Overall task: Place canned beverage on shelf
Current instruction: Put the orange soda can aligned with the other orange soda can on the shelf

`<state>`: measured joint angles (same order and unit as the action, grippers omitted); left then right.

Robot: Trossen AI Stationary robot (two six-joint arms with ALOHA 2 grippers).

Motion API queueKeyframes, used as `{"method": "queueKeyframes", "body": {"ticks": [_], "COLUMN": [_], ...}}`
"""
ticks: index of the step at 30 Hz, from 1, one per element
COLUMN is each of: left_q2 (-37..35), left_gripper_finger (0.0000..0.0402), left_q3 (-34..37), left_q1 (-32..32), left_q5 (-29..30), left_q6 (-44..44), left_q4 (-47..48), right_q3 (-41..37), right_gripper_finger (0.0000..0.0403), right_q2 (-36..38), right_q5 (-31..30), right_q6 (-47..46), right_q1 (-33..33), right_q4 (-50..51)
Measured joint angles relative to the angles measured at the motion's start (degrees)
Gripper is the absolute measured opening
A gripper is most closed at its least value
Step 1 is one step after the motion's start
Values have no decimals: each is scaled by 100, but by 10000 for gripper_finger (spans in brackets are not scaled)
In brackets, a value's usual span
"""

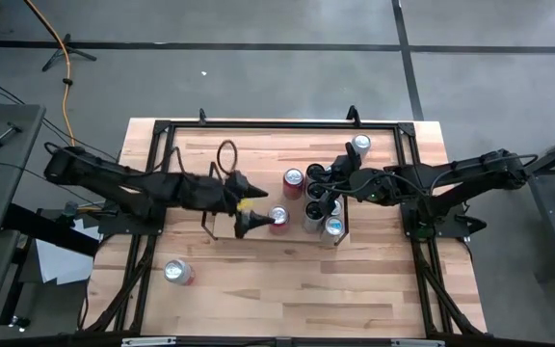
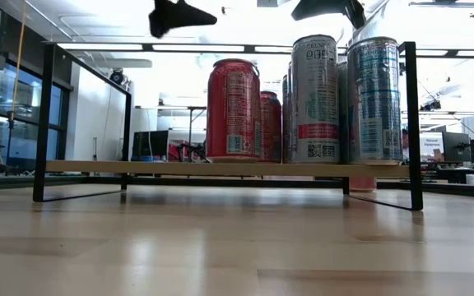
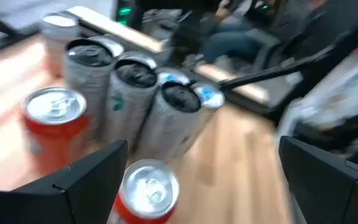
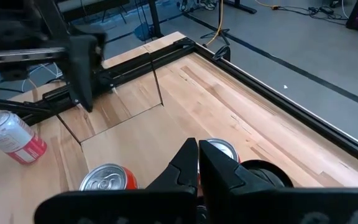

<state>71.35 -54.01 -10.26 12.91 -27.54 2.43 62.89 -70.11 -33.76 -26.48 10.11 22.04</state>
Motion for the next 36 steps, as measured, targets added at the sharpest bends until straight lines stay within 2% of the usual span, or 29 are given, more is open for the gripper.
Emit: {"method": "queueKeyframes", "body": {"ticks": [6, 8, 10, 18, 25, 36], "left_q2": [753, 1058, 1353, 2286, 2779, 3344], "left_gripper_finger": [374, 374, 374, 374, 374, 374], "left_q3": [-1136, -1322, -1388, -1387, -1391, -1385], "left_q1": [-900, -1089, -1223, -1388, -1384, -1250], "left_q5": [2231, 2799, 3107, 3546, 3945, 3993], "left_q6": [117, -26, -285, -1597, -1695, -1886], "left_q4": [1506, 1799, 1752, 1768, 1724, 1411], "right_q3": [2, 2, 2, 2, 2, 2], "right_gripper_finger": [0, 0, 0, 0, 0, 0], "right_q2": [2, 2, 1, 2, 2, 0], "right_q5": [4, 7, 12, 17, 15, 15], "right_q6": [196, 208, 198, 85, 96, 96], "right_q1": [0, 0, 0, 0, 0, 0], "right_q4": [61, 83, 162, 460, 568, 610]}}
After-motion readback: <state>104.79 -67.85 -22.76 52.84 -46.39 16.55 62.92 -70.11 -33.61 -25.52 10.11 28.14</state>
